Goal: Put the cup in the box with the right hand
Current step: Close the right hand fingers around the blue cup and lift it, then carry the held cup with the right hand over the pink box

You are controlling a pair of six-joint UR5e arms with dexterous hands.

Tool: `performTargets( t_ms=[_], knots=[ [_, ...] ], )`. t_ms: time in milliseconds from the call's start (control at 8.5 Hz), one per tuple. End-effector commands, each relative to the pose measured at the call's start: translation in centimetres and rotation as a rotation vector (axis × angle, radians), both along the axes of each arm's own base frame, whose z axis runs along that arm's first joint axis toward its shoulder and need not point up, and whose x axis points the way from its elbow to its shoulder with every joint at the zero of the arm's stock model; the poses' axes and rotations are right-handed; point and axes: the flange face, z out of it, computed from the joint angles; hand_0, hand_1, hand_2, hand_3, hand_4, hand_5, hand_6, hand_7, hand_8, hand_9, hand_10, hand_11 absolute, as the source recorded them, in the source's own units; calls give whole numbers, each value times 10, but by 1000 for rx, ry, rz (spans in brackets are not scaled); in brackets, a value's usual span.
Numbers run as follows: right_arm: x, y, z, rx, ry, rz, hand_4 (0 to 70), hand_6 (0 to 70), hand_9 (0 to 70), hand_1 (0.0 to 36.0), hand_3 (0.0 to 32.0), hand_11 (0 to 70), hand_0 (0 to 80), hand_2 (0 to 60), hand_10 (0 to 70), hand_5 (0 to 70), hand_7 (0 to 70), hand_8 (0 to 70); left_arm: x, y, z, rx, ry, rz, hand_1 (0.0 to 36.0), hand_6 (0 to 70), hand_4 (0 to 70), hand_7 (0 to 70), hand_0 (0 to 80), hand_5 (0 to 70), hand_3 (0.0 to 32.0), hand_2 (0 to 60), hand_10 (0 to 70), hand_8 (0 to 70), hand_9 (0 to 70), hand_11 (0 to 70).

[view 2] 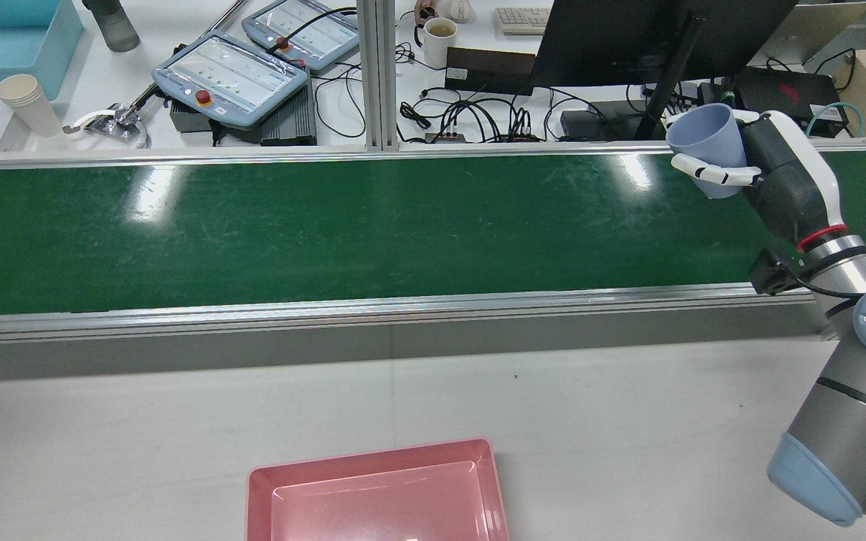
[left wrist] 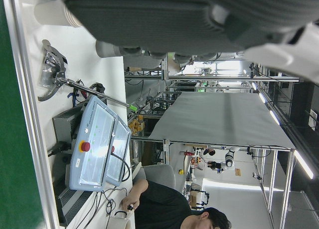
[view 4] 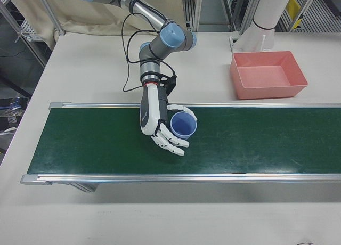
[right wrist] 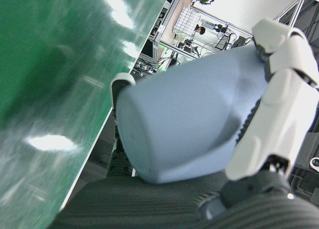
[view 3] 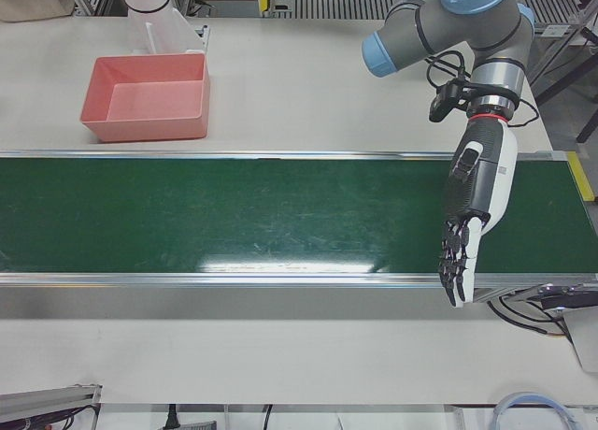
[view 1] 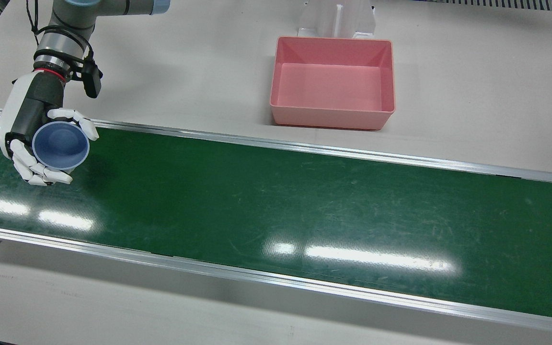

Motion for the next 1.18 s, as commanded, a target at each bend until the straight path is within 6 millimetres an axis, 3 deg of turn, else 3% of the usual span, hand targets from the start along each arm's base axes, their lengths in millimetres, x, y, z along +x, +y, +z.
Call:
performTargets(
  t_ms=[0,235,353,471,706,824,941,1059],
  knots=[
    [20,28,-92,142,-81,1,509,392,700,360,0,700,487,600,635,183,700,700,0,0,0,2,0,0,0,0,0,0,0,0,0,0,0,0,0,0],
    [-23,64,-129,211,-107,-114,558,383,700,356,0,700,492,600,589,173,700,680,1,0,0,0,0,1,0,0,0,0,0,0,0,0,0,0,0,0],
    [-56,80,-143,238,-95,-179,587,389,700,353,0,700,496,600,608,175,700,688,1,0,0,0,0,1,0,0,0,0,0,0,0,0,0,0,0,0],
    [-80,91,-163,284,-46,-216,680,422,700,360,0,700,517,600,670,189,700,700,1,0,0,0,0,1,0,0,0,0,0,0,0,0,0,0,0,0],
    [-76,121,-198,464,254,-286,700,439,700,360,0,700,536,600,700,195,700,700,1,0,0,0,0,1,0,0,0,0,0,0,0,0,0,0,0,0],
    [-69,131,-200,492,380,-308,700,432,700,360,0,700,529,600,700,192,700,700,1,0,0,0,0,1,0,0,0,0,0,0,0,0,0,0,0,0],
    [-81,141,-197,531,471,-341,700,414,700,360,0,700,514,600,683,185,700,700,1,0,0,0,0,1,0,0,0,0,0,0,0,0,0,0,0,0],
    [-119,163,-188,559,536,-411,661,399,700,356,0,700,507,600,664,181,700,686,1,0,1,-1,0,1,0,0,0,0,0,0,0,0,0,0,0,0]
  ],
)
